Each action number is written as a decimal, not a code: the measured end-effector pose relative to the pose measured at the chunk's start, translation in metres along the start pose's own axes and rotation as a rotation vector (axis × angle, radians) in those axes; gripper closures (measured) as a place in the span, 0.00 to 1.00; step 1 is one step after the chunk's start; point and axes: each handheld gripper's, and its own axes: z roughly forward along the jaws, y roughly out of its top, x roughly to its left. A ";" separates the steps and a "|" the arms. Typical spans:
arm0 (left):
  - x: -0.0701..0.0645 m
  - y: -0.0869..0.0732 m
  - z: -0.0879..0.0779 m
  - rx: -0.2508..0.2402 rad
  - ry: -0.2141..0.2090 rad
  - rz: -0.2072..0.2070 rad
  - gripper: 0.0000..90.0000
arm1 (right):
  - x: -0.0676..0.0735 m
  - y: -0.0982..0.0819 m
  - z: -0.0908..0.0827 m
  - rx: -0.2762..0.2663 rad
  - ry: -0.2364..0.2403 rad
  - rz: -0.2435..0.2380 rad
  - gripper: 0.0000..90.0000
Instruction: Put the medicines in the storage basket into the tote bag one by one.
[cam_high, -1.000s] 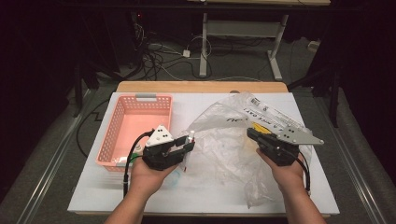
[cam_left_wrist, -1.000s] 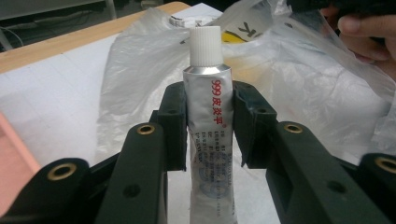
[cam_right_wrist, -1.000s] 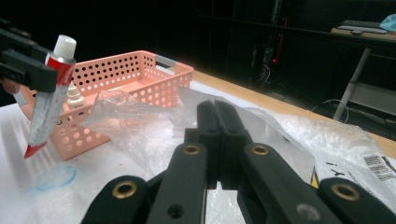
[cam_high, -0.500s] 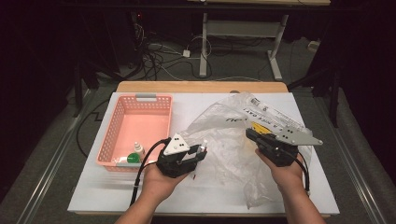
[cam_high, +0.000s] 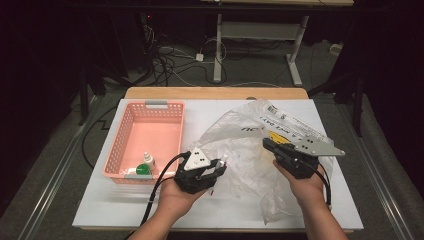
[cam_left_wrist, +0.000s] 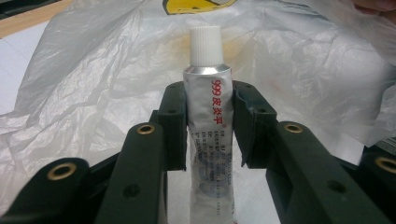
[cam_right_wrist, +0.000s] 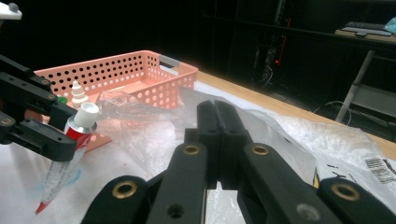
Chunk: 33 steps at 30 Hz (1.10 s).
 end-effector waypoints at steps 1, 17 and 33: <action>0.000 0.000 0.001 -0.003 0.001 -0.002 0.73 | 0.000 0.000 -0.001 -0.002 -0.002 -0.004 1.00; -0.002 0.006 0.028 0.002 0.024 0.011 0.73 | 0.000 -0.001 0.003 0.010 0.000 -0.002 1.00; -0.027 0.028 0.063 0.010 0.041 0.087 0.73 | 0.000 0.005 0.003 -0.017 0.018 0.005 1.00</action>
